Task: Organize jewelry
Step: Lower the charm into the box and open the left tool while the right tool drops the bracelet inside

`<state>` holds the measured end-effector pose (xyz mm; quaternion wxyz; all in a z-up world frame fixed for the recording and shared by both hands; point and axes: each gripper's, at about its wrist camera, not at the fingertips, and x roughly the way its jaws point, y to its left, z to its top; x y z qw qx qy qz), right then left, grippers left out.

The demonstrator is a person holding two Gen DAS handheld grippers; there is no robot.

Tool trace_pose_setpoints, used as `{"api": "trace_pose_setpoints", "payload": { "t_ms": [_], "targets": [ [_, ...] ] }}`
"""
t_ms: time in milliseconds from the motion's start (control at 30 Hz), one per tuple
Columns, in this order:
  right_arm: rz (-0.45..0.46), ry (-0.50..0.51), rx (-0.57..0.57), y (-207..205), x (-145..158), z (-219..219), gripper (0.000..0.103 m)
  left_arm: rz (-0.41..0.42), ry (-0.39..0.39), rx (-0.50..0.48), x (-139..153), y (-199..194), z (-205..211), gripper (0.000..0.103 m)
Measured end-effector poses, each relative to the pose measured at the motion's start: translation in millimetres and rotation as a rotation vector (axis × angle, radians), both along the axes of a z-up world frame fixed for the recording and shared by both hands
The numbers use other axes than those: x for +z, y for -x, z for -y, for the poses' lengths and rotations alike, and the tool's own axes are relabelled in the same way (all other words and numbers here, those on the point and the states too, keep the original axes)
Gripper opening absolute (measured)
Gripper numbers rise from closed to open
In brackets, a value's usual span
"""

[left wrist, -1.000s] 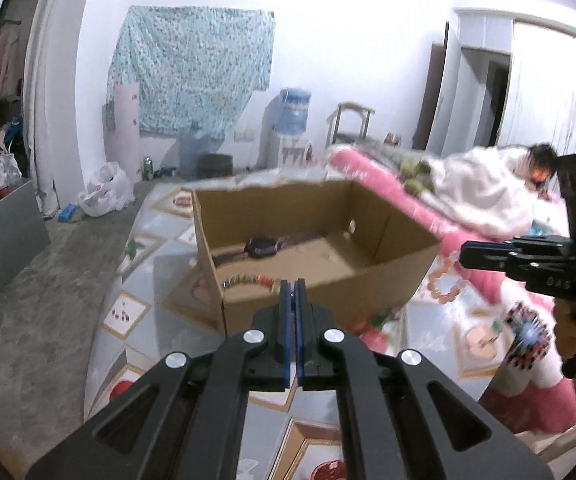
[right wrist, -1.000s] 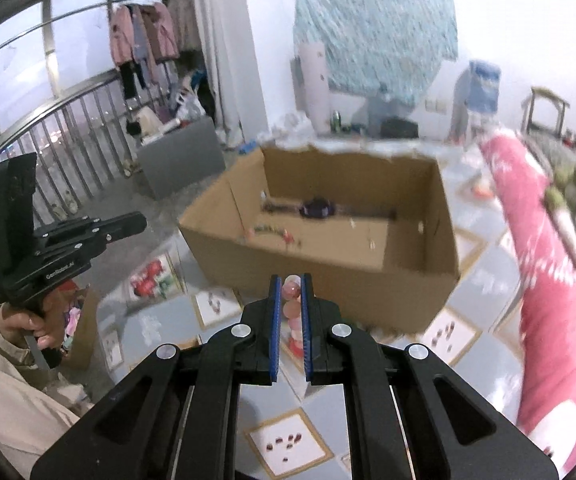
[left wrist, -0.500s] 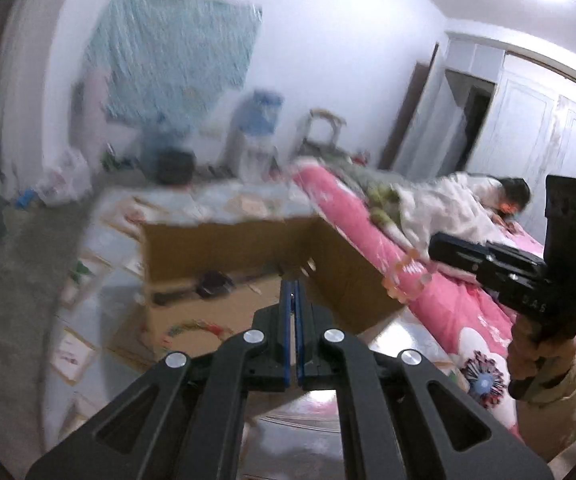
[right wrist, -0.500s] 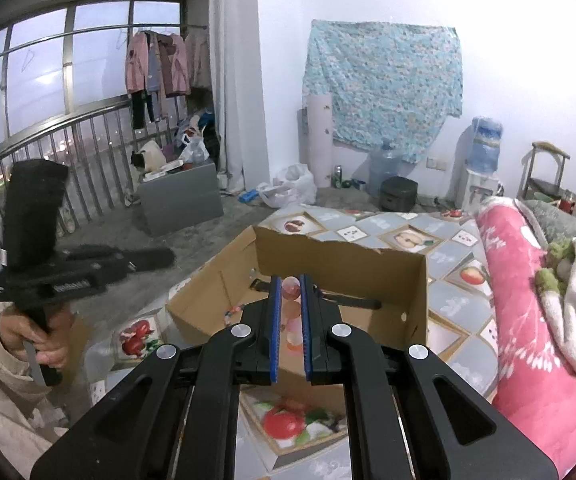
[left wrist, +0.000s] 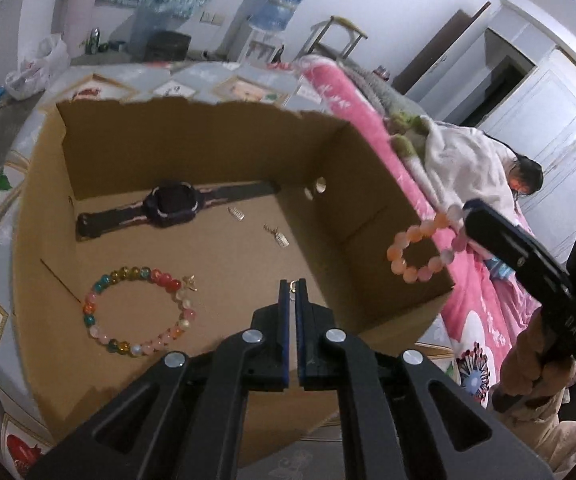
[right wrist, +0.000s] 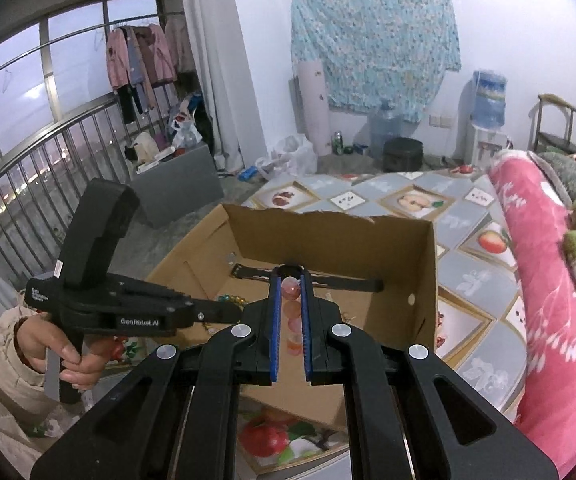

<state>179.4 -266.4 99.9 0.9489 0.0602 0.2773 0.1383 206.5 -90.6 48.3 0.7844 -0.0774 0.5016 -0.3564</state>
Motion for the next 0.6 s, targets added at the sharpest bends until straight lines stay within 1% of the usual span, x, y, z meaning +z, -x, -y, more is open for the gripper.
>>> {"api": "trace_pose_setpoints", "payload": {
  "t_ms": [100,267,367,400,500,533,600],
  "targets": [
    [-0.006,0.005,0.008,-6.0,1.5,0.5,0.007,-0.028,0.014,0.013,-4.7,-4.9,-1.7,0.008],
    [-0.041,0.000,0.049,-20.3,1.9,-2.3,0.007,-0.013,0.042,0.042,1.9,-5.2,-13.1,0.008],
    [-0.101,0.005,0.106,-40.0,-0.7,-9.5,0.007,0.018,0.072,0.064,12.6,-1.9,-27.0,0.008],
    [-0.135,0.004,0.135,-50.5,-2.9,-13.8,0.007,0.042,0.078,0.074,17.7,1.7,-33.5,0.009],
    [-0.221,0.000,0.201,-76.0,-10.7,-28.2,0.007,0.087,0.078,0.093,27.5,8.8,-46.4,0.009],
    [-0.248,0.007,0.217,-84.0,-14.2,-33.7,0.007,0.097,0.077,0.101,29.6,10.6,-50.4,0.009],
    [-0.296,0.062,0.214,-96.6,-24.4,-42.5,0.008,0.110,0.076,0.112,32.0,13.6,-56.9,0.009]
  ]
}}
